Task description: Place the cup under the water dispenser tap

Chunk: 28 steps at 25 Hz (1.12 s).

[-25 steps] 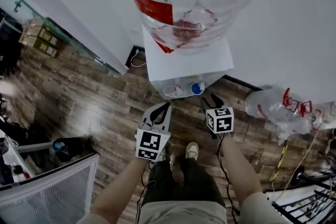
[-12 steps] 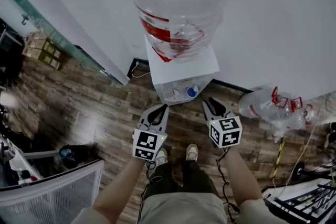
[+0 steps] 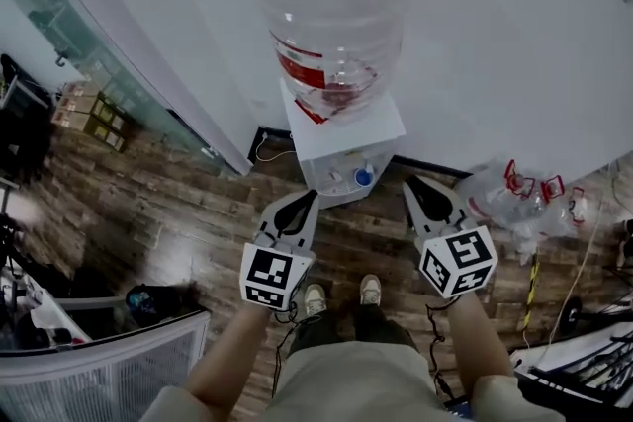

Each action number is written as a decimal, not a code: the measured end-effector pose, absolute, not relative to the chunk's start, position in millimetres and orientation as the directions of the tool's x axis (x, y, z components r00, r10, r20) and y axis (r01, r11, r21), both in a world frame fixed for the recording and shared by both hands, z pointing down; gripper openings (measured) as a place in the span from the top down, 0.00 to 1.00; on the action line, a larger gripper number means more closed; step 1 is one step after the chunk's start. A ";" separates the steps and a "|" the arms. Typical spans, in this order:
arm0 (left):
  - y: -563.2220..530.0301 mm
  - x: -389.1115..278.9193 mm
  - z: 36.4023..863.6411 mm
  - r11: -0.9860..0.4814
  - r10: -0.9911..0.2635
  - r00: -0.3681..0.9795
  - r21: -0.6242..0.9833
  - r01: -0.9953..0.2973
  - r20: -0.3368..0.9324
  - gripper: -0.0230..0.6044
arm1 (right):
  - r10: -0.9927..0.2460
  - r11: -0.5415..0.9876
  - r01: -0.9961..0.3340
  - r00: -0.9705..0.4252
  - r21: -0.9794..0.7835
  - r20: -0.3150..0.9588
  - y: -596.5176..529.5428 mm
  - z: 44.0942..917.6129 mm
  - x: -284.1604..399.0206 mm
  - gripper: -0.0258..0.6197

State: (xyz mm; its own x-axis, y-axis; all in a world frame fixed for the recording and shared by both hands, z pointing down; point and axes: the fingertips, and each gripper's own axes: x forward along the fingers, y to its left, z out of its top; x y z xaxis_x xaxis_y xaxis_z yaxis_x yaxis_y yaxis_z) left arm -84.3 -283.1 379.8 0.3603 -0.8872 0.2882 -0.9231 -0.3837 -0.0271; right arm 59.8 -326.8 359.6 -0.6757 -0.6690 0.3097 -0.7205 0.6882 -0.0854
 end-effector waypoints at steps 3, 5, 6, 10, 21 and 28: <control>-273.6 -87.1 344.4 -0.380 -0.900 0.360 -0.042 -0.924 0.245 0.95 | -0.668 0.699 -0.705 -0.704 -0.120 0.243 -313.0 321.4 61.4 0.91; -268.2 -90.8 321.1 -0.369 -0.912 0.351 -0.046 -0.928 0.213 0.95 | -0.656 0.714 -0.685 -0.726 -0.143 0.206 -304.8 297.9 59.8 0.91; -265.3 -93.0 310.2 -0.362 -0.917 0.346 -0.050 -0.931 0.198 0.95 | -0.650 0.723 -0.676 -0.735 -0.141 0.192 -301.1 286.7 58.4 0.92; -251.9 -99.3 272.4 -0.348 -0.931 0.337 -0.073 -0.934 0.139 0.95 | -0.639 0.751 -0.653 -0.756 -0.093 0.140 -287.8 244.2 54.7 0.95; -224.0 -105.2 204.5 -0.315 -0.949 0.312 -0.102 -0.944 0.042 0.95 | -0.622 0.783 -0.622 -0.783 0.010 0.018 -251.4 164.8 57.5 0.95; -218.8 -106.5 199.8 -0.308 -0.951 0.308 -0.089 -0.947 0.018 0.95 | -0.611 0.791 -0.612 -0.791 -0.011 0.029 -252.3 164.7 60.1 0.95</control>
